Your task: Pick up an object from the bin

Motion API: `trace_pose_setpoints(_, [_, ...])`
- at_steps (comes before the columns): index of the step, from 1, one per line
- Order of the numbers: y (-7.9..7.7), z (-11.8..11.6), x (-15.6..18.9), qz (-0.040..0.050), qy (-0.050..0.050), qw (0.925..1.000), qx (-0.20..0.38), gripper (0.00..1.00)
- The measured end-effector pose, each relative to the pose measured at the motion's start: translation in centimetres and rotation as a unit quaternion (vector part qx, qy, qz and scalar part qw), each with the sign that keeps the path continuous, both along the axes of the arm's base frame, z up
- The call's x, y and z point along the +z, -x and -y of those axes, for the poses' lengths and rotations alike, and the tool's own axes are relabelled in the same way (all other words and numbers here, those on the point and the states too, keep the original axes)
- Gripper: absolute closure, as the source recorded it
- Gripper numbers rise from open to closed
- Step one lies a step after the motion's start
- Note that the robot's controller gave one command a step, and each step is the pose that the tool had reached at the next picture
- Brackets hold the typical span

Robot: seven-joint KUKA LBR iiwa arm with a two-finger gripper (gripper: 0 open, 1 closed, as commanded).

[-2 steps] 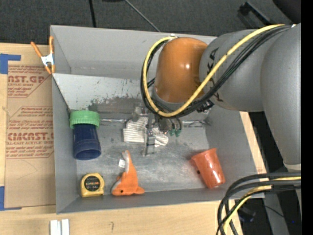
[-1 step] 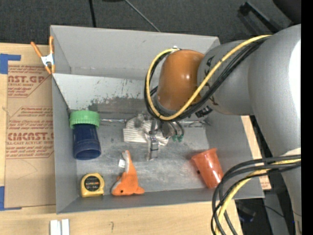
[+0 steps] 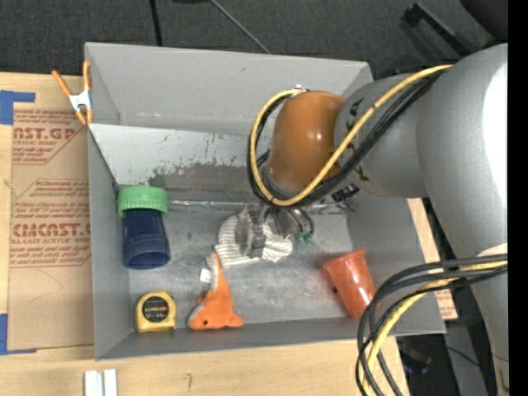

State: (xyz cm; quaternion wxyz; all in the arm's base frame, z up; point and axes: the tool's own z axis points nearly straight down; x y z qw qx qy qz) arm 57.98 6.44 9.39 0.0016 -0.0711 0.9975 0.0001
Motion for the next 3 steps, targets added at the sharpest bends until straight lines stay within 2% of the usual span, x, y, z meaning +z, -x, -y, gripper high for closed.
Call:
trace_pose_setpoints(1, [0.0, 0.0, 0.0, -0.0004, 0.0, 1.0, 0.0, 0.0])
trace_pose_setpoints(2, [0.0, 0.0, 0.0, -0.0004, 0.0, 1.0, 0.0, 0.0])
trace_pose_setpoints(3, [1.6, 0.4, -2.3, -0.0007, -0.001, 0.9988, -0.049, 1.0])
